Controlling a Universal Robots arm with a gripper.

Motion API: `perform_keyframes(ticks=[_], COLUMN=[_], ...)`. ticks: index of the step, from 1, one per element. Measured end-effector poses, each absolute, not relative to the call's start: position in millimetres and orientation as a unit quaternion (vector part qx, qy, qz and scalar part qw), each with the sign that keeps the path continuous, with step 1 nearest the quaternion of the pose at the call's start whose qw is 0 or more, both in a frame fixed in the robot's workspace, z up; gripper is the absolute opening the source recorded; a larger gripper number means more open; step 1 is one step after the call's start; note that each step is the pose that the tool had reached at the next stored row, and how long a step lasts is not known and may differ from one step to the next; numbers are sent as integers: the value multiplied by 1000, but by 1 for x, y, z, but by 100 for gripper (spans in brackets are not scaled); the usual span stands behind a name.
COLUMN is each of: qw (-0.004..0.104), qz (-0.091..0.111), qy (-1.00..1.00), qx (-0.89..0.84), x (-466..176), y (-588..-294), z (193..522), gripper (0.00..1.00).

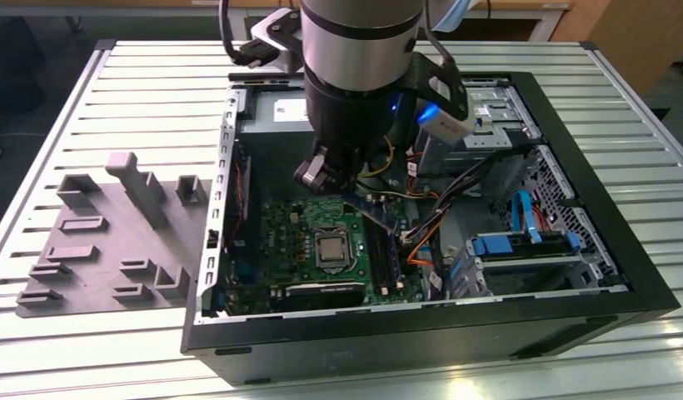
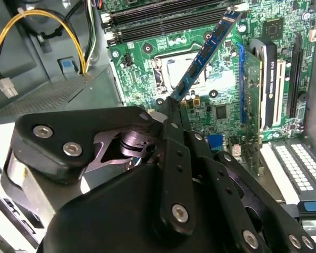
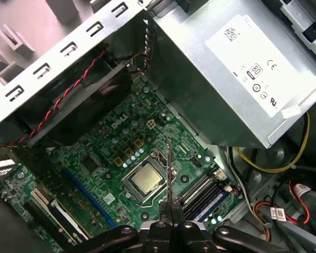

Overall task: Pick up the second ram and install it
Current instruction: 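Insert the second ram into the second slot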

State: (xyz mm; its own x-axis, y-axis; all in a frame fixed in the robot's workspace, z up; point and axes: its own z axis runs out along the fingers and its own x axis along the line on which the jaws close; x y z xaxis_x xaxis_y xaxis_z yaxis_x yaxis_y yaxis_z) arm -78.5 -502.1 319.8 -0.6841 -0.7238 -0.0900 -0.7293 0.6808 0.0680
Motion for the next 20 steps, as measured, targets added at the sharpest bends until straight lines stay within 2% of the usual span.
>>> perform_keyframes(ticks=[20], qw=[31], qz=[47], qy=[942], qx=[-331], x=[-78], y=[-502], z=[319], gripper=[11])
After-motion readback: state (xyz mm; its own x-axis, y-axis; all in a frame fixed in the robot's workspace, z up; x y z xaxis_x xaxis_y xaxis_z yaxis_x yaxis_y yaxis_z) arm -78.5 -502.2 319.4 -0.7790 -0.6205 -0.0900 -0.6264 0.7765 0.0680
